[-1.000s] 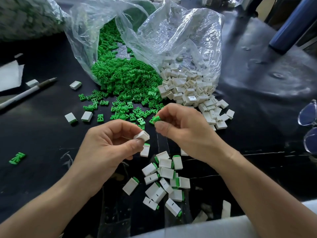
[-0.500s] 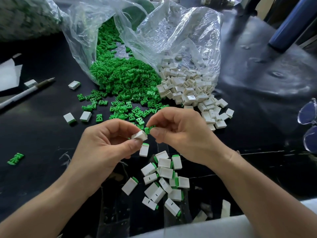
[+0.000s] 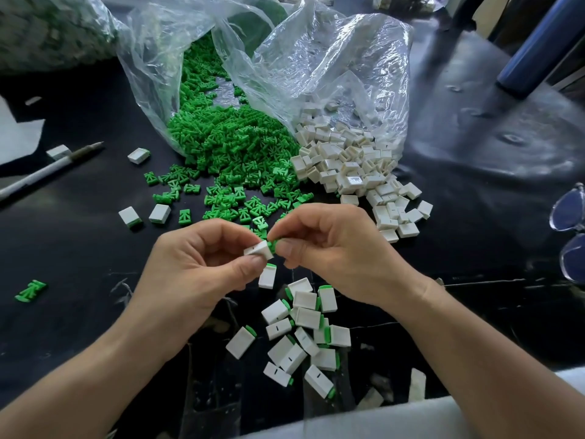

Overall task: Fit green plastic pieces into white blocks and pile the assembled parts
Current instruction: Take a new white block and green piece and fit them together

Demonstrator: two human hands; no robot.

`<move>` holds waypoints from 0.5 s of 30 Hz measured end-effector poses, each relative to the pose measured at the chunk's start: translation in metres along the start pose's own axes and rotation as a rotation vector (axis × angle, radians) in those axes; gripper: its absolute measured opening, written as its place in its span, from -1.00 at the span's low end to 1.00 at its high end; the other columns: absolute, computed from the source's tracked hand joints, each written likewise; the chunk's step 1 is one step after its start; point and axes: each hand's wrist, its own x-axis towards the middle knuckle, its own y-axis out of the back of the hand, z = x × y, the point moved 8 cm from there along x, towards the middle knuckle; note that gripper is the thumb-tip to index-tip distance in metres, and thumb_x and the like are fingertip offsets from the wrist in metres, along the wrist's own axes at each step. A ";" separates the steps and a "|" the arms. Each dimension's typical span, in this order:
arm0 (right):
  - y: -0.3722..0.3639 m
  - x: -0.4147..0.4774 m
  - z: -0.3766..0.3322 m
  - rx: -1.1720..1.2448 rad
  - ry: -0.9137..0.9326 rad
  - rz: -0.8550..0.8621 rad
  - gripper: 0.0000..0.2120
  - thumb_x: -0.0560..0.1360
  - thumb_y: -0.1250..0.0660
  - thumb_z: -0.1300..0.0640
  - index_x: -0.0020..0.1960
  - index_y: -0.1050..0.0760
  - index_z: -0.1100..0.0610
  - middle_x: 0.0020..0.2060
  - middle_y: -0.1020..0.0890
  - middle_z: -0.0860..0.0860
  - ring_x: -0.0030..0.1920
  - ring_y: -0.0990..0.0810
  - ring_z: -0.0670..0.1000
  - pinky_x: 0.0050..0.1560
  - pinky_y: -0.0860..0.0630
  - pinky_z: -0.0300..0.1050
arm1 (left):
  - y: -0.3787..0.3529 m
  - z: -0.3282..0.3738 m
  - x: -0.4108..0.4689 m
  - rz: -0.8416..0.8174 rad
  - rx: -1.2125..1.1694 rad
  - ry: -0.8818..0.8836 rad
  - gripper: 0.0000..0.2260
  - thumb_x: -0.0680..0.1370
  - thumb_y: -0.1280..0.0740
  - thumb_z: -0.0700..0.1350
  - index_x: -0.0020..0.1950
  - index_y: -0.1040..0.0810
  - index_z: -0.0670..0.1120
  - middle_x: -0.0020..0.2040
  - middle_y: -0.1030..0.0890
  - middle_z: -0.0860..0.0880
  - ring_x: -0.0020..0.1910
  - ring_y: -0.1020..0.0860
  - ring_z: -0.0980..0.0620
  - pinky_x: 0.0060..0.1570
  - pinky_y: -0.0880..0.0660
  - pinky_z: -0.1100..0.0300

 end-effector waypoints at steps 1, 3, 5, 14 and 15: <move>0.000 0.000 0.002 -0.002 -0.019 -0.002 -0.92 0.46 -0.37 0.26 -0.10 -0.58 0.11 -0.30 -0.64 0.03 -0.30 -0.62 -0.05 -0.17 -0.59 -0.12 | 0.000 0.001 0.000 -0.003 0.001 -0.002 -0.76 0.13 -0.45 -0.03 -0.24 -0.65 -0.05 -0.35 -0.65 -0.07 -0.39 -0.58 0.06 -0.42 -0.50 0.34; -0.003 -0.001 0.004 -0.014 -0.059 -0.021 -0.95 0.49 -0.33 0.22 -0.13 -0.56 0.11 -0.34 -0.62 0.01 -0.32 -0.61 -0.05 -0.19 -0.60 -0.12 | 0.001 0.000 0.000 0.002 -0.001 -0.001 -0.74 0.14 -0.45 -0.02 -0.23 -0.64 -0.08 -0.35 -0.65 -0.09 -0.39 -0.59 0.06 -0.42 -0.50 0.33; -0.005 -0.002 0.004 -0.058 -0.063 -0.036 -0.91 0.51 -0.30 0.21 -0.16 -0.54 0.14 -0.37 -0.59 -0.01 -0.31 -0.60 -0.04 -0.20 -0.60 -0.11 | 0.001 -0.002 0.000 0.004 -0.009 0.015 -0.74 0.16 -0.44 -0.04 -0.23 -0.63 -0.15 -0.34 -0.65 -0.12 -0.38 -0.61 0.05 -0.42 -0.51 0.32; -0.013 -0.004 -0.009 -0.229 -0.007 -0.089 -0.86 0.54 -0.24 0.18 -0.20 -0.44 0.09 -0.36 -0.53 0.04 -0.30 -0.48 0.02 -0.21 -0.45 0.02 | -0.006 -0.003 -0.002 -0.047 -0.005 0.051 -0.80 0.23 -0.39 -0.10 -0.24 -0.60 -0.19 -0.33 -0.66 -0.17 -0.41 -0.63 -0.02 -0.44 -0.53 0.29; -0.014 -0.004 -0.010 -0.257 0.003 -0.099 -0.86 0.54 -0.24 0.18 -0.21 -0.43 0.09 -0.37 -0.51 0.03 -0.31 -0.45 0.01 -0.23 -0.42 -0.01 | -0.006 -0.002 -0.002 -0.050 0.008 0.040 -0.80 0.23 -0.39 -0.10 -0.24 -0.59 -0.20 -0.34 -0.66 -0.17 -0.42 -0.63 -0.03 -0.45 -0.53 0.28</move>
